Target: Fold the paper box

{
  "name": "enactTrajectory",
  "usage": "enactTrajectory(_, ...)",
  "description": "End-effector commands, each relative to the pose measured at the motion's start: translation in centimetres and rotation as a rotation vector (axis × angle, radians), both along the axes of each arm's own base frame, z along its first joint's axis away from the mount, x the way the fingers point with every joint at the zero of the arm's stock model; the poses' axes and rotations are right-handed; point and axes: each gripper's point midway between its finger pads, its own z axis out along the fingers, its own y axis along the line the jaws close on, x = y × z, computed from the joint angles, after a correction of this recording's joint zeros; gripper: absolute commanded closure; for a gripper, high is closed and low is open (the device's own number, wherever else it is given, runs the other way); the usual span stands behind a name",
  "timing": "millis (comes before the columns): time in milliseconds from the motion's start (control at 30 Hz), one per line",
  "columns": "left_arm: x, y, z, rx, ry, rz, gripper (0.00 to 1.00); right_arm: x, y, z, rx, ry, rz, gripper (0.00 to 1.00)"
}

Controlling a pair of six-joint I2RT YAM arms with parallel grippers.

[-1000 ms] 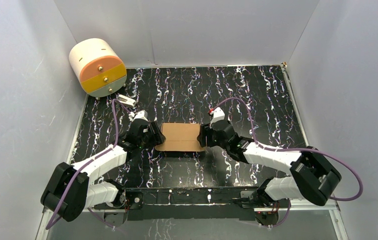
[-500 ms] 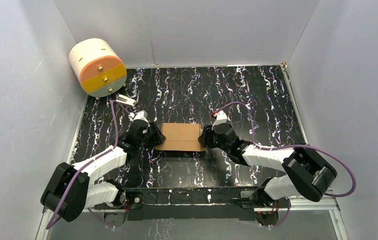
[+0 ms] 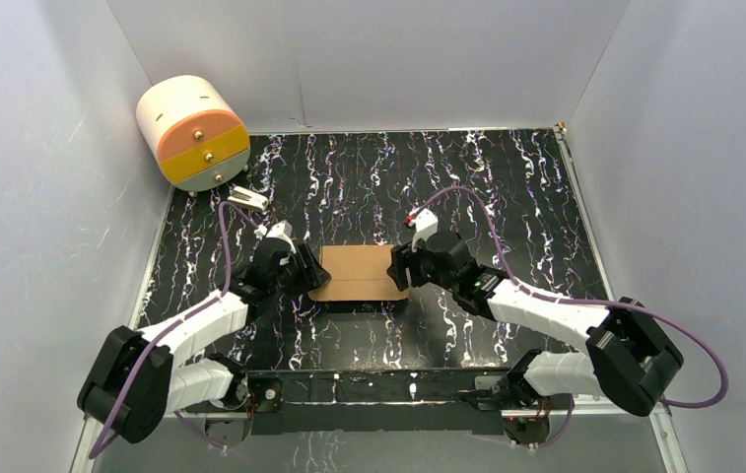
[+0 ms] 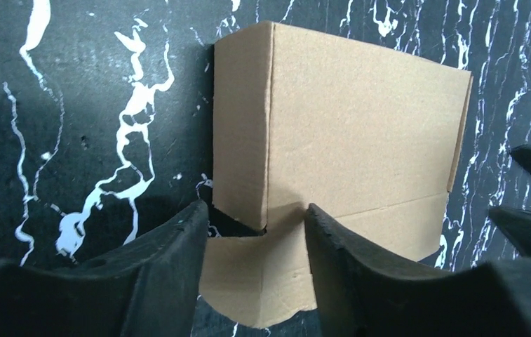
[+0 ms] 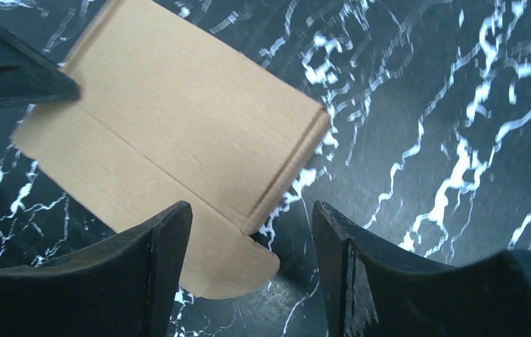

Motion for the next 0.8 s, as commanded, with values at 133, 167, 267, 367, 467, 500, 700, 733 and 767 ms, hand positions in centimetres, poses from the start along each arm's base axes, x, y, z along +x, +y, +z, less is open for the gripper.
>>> enactTrajectory(133,0.8,1.6,4.8,0.046,-0.086,0.047,0.32,-1.9,4.5,4.7,-0.121,-0.207,0.395,0.20)
enactTrajectory(167,0.8,1.8,5.0,0.046,-0.089,0.054,0.29,-2.4,5.0,4.6,-0.143,-0.223,0.425,0.19)
enactTrajectory(267,0.8,2.3,5.2,0.035,-0.078,0.067,0.24,-3.1,6.3,4.5,-0.218,-0.281,0.483,0.17)
enactTrajectory(367,0.8,2.3,5.1,0.003,-0.052,0.054,0.21,-4.0,7.5,4.0,-0.303,-0.329,0.542,0.16)
enactTrajectory(467,1.0,2.4,4.9,-0.020,-0.025,0.046,0.19,-4.5,8.3,2.9,-0.424,-0.370,0.570,0.16)
enactTrajectory(500,1.1,2.5,4.8,-0.021,-0.016,0.045,0.19,-4.6,8.5,2.4,-0.465,-0.385,0.577,0.15)
enactTrajectory(700,1.3,2.6,4.4,-0.036,0.002,0.045,0.18,-4.3,9.2,-0.5,-0.687,-0.472,0.582,0.14)
enactTrajectory(733,1.3,2.6,4.3,-0.035,0.007,0.045,0.18,-4.0,9.3,-0.9,-0.719,-0.492,0.578,0.14)
enactTrajectory(767,1.4,2.6,4.2,-0.036,0.011,0.043,0.17,-3.7,9.3,-1.1,-0.744,-0.519,0.560,0.14)
